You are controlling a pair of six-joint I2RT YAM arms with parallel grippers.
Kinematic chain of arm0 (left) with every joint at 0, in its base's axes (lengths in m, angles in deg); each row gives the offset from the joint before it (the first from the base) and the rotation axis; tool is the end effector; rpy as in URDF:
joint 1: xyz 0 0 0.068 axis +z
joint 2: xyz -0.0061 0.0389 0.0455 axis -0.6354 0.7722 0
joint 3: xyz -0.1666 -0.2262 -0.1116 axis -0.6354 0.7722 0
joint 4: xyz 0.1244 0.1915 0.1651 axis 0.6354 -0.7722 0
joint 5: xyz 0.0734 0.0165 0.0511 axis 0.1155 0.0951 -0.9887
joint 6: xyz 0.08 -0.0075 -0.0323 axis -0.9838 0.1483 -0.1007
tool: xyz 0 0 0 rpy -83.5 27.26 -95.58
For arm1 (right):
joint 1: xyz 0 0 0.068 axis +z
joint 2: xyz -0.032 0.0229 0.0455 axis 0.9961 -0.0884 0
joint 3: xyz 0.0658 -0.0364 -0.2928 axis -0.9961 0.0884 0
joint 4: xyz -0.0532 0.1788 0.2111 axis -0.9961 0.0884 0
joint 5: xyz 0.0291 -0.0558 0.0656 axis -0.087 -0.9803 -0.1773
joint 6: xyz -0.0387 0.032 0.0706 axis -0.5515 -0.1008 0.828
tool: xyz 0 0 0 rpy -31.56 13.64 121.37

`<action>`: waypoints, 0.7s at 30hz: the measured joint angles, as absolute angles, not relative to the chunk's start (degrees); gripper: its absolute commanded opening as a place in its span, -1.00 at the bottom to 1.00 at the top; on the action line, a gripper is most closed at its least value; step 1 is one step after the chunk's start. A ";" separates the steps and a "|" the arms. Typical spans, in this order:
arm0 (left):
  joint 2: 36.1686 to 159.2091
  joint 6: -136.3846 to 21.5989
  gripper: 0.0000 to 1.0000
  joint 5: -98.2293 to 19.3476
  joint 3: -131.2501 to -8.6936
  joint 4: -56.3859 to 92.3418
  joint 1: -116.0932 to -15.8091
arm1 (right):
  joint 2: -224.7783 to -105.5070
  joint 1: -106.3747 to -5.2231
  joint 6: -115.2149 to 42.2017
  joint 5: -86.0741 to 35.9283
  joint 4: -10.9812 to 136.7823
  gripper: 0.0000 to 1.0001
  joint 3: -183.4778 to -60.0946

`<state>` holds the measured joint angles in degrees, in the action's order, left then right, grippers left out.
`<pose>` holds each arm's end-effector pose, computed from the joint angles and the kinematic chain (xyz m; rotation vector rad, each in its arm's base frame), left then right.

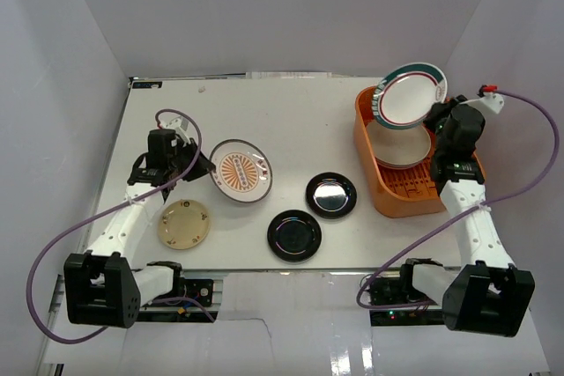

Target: Place the plates into the plastic bin on the countertop

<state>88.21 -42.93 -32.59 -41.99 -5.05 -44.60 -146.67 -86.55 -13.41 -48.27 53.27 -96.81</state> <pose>0.2757 -0.0448 0.2390 -0.2919 2.3366 -0.5772 0.3045 -0.0292 0.3709 0.6380 1.4914 0.1604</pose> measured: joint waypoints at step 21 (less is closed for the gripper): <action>97.02 -31.19 -1.00 -22.86 -64.52 2.57 -63.85 | -154.21 -95.08 -15.27 -35.96 59.65 0.85 -89.99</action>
<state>97.02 -31.19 -22.86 -64.52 2.57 -63.85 -154.21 -95.08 -15.27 -35.96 59.65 -89.99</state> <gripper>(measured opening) 0.179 0.885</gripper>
